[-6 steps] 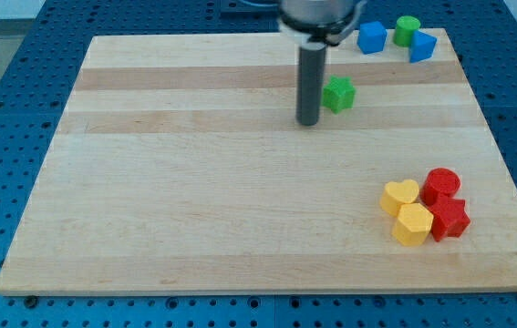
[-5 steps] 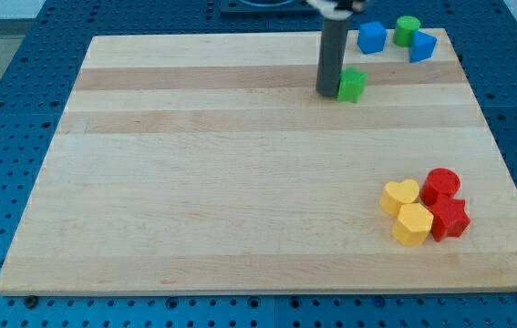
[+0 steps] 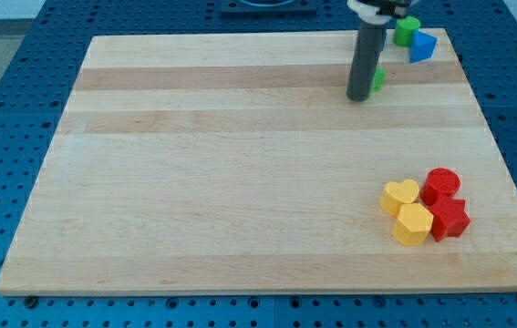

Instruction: Place the green star at the bottom side of the blue cube

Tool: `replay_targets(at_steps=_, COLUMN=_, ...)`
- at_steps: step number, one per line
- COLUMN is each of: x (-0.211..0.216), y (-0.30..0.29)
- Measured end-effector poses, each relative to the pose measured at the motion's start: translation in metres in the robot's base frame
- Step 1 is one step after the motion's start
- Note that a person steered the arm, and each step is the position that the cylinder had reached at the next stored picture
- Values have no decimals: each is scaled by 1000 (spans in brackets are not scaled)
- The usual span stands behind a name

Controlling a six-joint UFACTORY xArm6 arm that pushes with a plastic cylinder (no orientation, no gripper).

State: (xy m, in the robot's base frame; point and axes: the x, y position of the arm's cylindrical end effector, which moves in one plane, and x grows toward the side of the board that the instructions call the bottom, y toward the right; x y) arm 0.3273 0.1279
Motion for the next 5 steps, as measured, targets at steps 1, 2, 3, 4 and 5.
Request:
replay_targets(at_steps=1, x=-30, y=0)
replay_targets(at_steps=2, x=-20, y=-8)
replay_targets(at_steps=3, x=-30, y=-7)
replay_targets(at_steps=4, x=-58, y=-3)
replay_targets(at_steps=5, x=-59, y=-4)
